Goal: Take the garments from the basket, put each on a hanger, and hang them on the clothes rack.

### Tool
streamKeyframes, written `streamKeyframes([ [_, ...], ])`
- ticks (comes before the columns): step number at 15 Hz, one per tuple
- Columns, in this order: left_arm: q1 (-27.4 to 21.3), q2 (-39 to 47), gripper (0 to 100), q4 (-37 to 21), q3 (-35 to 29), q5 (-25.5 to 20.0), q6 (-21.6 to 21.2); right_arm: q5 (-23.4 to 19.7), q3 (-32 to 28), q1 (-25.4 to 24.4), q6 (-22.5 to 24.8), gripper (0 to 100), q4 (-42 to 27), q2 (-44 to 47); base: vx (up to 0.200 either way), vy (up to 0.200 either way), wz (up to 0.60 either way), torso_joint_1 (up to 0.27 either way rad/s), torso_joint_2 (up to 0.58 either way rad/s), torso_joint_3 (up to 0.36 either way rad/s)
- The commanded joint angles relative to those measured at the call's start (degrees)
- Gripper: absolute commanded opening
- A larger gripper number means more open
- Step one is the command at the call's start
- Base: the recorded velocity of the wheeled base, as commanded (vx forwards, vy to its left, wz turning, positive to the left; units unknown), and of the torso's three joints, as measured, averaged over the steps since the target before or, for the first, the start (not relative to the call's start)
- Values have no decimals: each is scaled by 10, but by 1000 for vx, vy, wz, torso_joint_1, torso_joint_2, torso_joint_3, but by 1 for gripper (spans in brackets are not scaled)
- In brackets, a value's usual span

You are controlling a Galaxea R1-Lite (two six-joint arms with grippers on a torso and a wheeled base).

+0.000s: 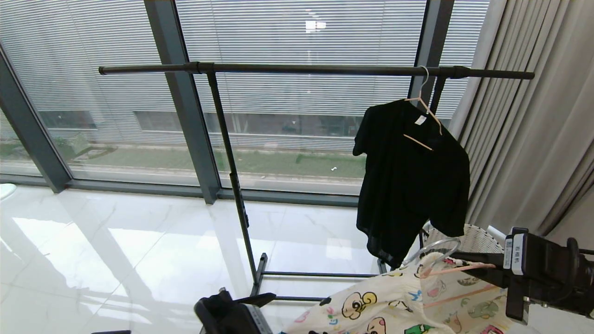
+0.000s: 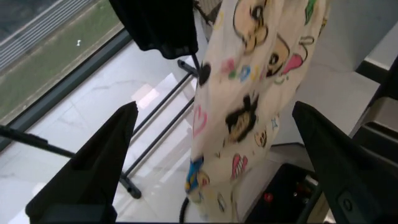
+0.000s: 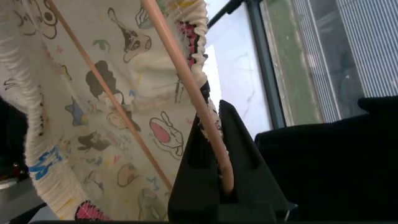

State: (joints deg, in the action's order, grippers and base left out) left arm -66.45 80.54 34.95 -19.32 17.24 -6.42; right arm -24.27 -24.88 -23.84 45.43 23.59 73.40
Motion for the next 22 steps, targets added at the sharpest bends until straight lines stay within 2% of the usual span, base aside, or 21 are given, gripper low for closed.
streamKeyframes([
  [1, 4, -39, 100, 0, 59, 4, -1, -16, -1, 22, -13, 0, 1, -5, 0, 0, 0, 0, 0, 0],
  [2, 19, -42, 100, 3, 75, 4, 3, -28, -2, 22, -23, 0, 2, -10, 0, 0, 0, 0, 0, 0],
  [3, 54, -37, 100, 19, 80, 4, 3, -36, -2, 22, -24, 0, 2, -18, 0, 0, 0, 0, 0, 0],
  [4, 54, -37, 100, 19, 80, 4, 3, -36, -2, 22, -24, 0, 2, -18, 0, 0, 0, 0, 0, 0],
  [5, 99, -12, 100, 36, 97, 3, 4, -40, -3, 21, -25, 0, 2, -32, 0, 0, 0, 0, 0, 0],
  [6, 113, 1, 100, 42, 102, 3, 4, -41, -3, 20, -25, 0, 2, -39, 0, 0, 0, 0, 0, 0],
  [8, 116, 20, 100, 51, 100, 3, 4, -40, -4, 13, -25, 0, 2, -48, 0, 0, 0, 0, 0, 0],
  [11, 114, 75, 100, 139, 95, -1, 4, -39, -8, -10, -32, 0, 1, -63, 0, 0, 0, 0, 0, 0],
  [12, 108, 94, 100, 171, 97, -18, 2, -39, -8, -12, -33, 0, 1, -66, 0, 0, 0, 0, 0, 0],
  [13, 104, 96, 100, 173, 97, -25, 2, -39, -9, -12, -35, 0, 1, -67, 0, 0, 0, 0, 0, 0],
  [14, 104, 97, 0, 173, 97, -25, 1, -38, -9, -12, -39, 0, 1, -69, 0, 0, 0, 0, 0, 0],
  [20, 120, 90, 0, 173, 119, -19, -1, -34, -8, -9, -55, 0, 1, -73, 0, 0, 0, 0, 0, 0],
  [22, 162, 85, 0, 174, 141, -19, -3, -24, -8, -5, -74, 0, 2, -74, 0, 0, 0, 0, 0, 0],
])
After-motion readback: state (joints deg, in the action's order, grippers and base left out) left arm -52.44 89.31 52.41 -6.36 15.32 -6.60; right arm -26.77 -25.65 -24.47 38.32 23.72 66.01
